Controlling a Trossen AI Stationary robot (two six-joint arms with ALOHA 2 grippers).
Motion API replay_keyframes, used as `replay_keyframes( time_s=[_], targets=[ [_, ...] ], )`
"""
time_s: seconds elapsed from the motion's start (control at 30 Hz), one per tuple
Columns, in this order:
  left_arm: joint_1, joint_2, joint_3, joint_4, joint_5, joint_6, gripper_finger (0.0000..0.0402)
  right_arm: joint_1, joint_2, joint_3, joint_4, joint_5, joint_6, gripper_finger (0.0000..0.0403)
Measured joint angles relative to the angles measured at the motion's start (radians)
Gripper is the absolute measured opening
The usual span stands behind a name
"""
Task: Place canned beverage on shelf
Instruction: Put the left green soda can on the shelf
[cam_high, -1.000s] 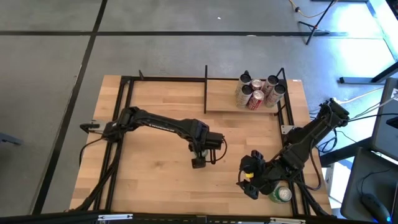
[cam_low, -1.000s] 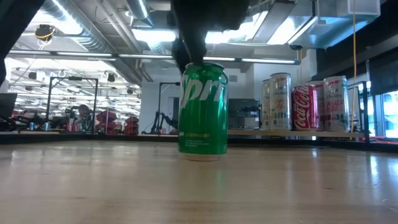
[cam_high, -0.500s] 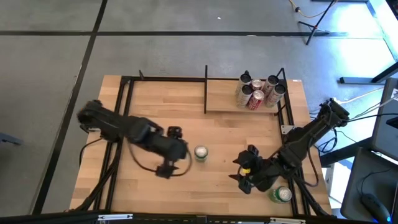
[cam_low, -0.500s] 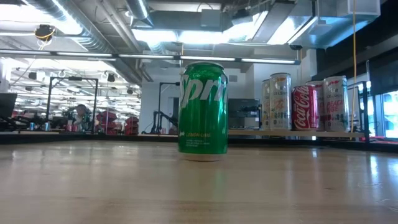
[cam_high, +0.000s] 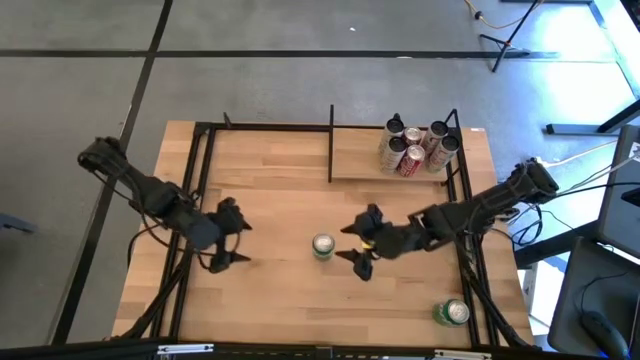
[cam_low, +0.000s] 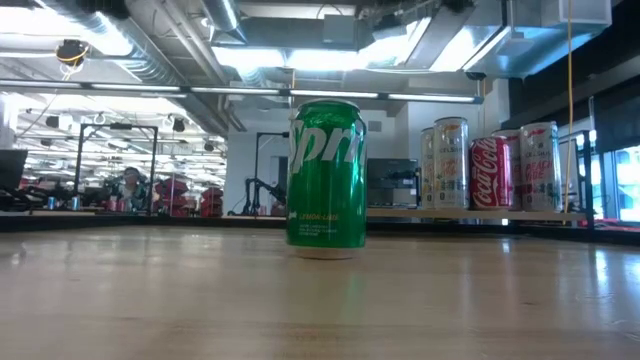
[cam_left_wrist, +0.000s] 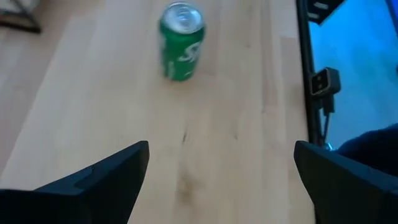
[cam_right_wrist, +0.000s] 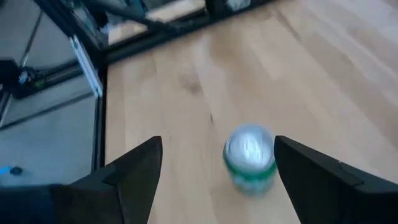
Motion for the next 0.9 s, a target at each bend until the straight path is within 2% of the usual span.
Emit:
replay_keyframes(
  time_s=[0.1,0.2,0.3,0.43,0.77,0.9],
  targets=[
    [-0.022,-0.079,-0.055,-0.017,-0.035,-0.027,0.0389,-0.052,0.009,0.000,0.034,-0.017,-0.065,0.0293],
    [-0.018,-0.143,-0.075,-0.048,-0.070,0.028,0.0389,-0.106,0.025,0.000,0.046,-0.033,-0.115,0.0293],
    [-0.008,-0.180,-0.075,-0.047,-0.115,0.063,0.0389,-0.164,0.054,0.007,0.056,-0.101,-0.156,0.0293],
    [-0.008,-0.203,-0.075,-0.055,-0.123,0.080,0.0389,-0.218,0.115,0.023,0.077,-0.206,-0.204,0.0293],
    [-0.008,-0.204,-0.075,-0.056,-0.154,0.121,0.0389,-0.208,0.271,0.033,0.067,-0.270,-0.196,0.0293],
    [-0.008,-0.204,-0.075,-0.057,-0.195,0.123,0.0389,-0.192,0.314,0.033,0.101,-0.260,-0.194,0.0293]
  ],
)
